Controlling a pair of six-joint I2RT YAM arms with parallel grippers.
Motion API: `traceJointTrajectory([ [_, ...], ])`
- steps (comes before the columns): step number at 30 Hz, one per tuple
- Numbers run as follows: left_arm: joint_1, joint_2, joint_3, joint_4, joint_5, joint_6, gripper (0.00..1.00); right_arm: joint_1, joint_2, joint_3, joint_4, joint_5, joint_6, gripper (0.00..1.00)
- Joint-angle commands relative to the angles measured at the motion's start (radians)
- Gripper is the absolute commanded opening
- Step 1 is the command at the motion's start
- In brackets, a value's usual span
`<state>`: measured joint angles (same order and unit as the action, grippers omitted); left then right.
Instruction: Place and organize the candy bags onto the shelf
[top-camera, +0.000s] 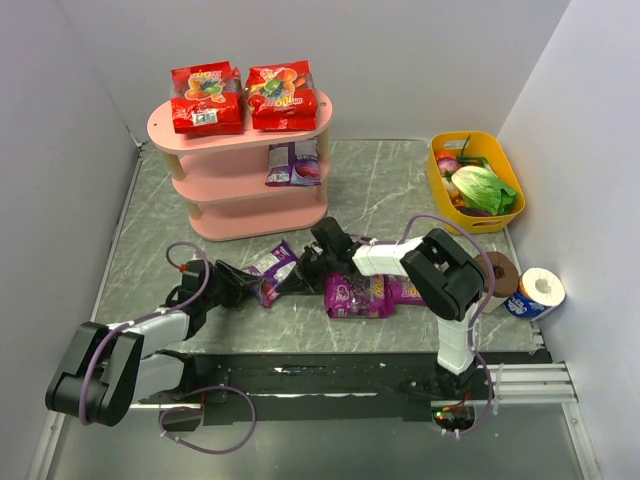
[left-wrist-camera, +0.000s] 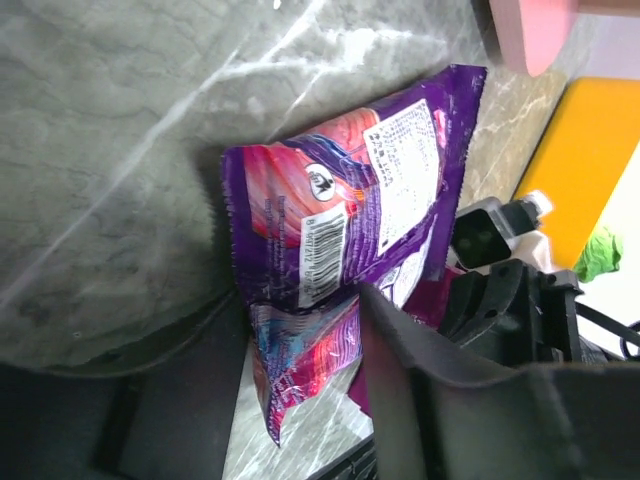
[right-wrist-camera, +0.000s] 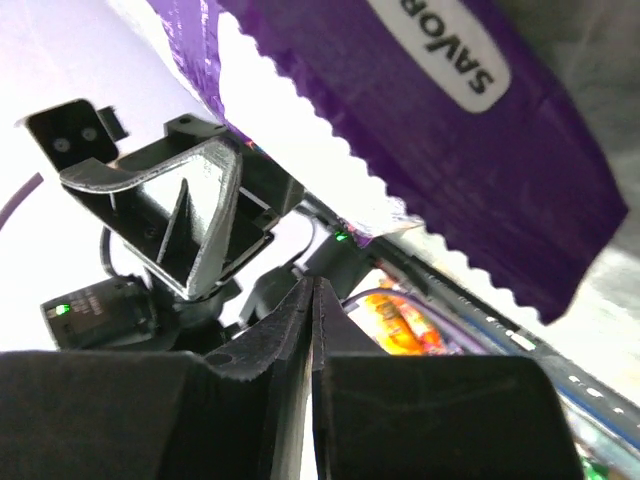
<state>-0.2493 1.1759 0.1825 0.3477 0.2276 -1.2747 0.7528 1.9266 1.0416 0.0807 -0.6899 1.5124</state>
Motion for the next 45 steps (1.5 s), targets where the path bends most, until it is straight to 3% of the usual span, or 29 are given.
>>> traceJointTrajectory([
  [1, -0.005, 0.016, 0.028, -0.065, -0.054, 0.043, 0.46, -0.013, -0.041, 0.066, -0.149, 0.078, -0.139, 0.1],
  [5, -0.007, 0.018, 0.037, -0.099, -0.065, 0.06, 0.3, -0.038, -0.077, 0.041, -0.147, 0.171, -0.214, 0.13],
  [9, -0.007, 0.011, 0.06, -0.159, -0.079, 0.09, 0.07, -0.07, -0.083, 0.044, -0.128, 0.243, -0.27, 0.22],
  [14, -0.007, -0.031, 0.075, -0.23, -0.102, 0.149, 0.01, -0.084, -0.078, 0.136, -0.191, 0.312, -0.403, 0.32],
  [17, -0.007, -0.064, 0.074, -0.253, -0.109, 0.166, 0.06, -0.084, -0.045, 0.182, -0.202, 0.299, -0.438, 0.34],
  [23, -0.007, -0.102, 0.043, -0.265, -0.109, 0.175, 0.29, -0.092, 0.046, 0.204, -0.205, 0.274, -0.452, 0.34],
  [35, -0.007, -0.082, -0.024, -0.185, -0.073, 0.133, 0.61, -0.092, 0.14, 0.218, -0.298, 0.283, -0.483, 0.3],
  [39, -0.007, -0.058, -0.043, -0.115, -0.047, 0.124, 0.64, -0.092, 0.181, 0.238, -0.349, 0.291, -0.456, 0.27],
  [45, -0.007, 0.03, -0.046, -0.026, -0.004, 0.117, 0.59, -0.092, 0.189, 0.216, -0.329, 0.259, -0.451, 0.25],
])
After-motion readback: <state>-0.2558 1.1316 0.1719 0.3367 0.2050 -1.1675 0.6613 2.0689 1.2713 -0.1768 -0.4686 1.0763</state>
